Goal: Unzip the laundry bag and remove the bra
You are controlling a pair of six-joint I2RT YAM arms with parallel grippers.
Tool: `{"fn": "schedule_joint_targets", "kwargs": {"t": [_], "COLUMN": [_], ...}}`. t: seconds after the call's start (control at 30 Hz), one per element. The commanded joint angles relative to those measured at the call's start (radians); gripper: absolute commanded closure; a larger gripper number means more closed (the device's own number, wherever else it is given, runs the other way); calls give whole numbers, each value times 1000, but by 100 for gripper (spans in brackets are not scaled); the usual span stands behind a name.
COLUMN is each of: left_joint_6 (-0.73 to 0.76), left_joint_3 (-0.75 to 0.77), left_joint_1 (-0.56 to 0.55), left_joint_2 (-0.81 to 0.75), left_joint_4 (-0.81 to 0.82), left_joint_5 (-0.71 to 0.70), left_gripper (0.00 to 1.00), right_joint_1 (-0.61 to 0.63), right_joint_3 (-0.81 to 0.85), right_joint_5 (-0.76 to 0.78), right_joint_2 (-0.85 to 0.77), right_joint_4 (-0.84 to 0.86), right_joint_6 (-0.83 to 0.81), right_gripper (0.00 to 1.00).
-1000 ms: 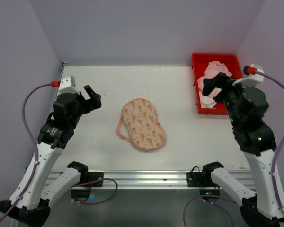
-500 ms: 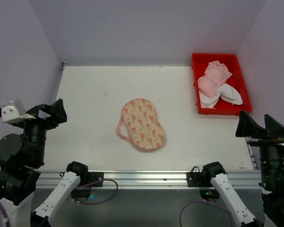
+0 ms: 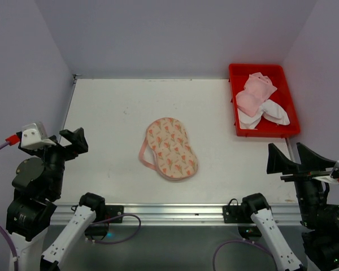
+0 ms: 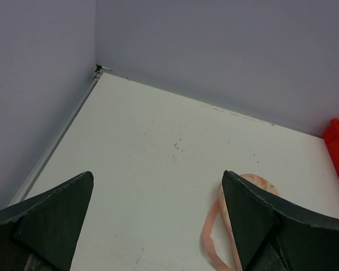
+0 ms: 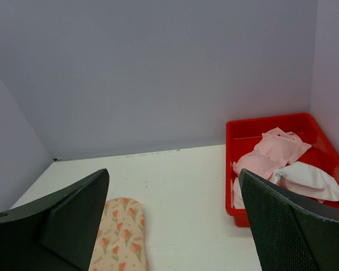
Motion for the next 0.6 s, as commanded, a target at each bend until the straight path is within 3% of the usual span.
{"fn": "schedule_joint_targets", "kwargs": {"t": [0.0, 0.57], "left_joint_6": [-12, -51], "left_joint_3": [-3, -26], "left_joint_1": [4, 4], "left_joint_2": [-11, -8], "left_joint_4": [-3, 49], "left_joint_5": [9, 69], "left_gripper": [0, 0], "right_joint_1": [-1, 1], "right_joint_3": [-14, -25], "right_joint_5": [-36, -46], "right_joint_2": [-10, -25], "right_joint_4": [42, 56], "right_joint_6": [-22, -21], "right_gripper": [1, 1]}}
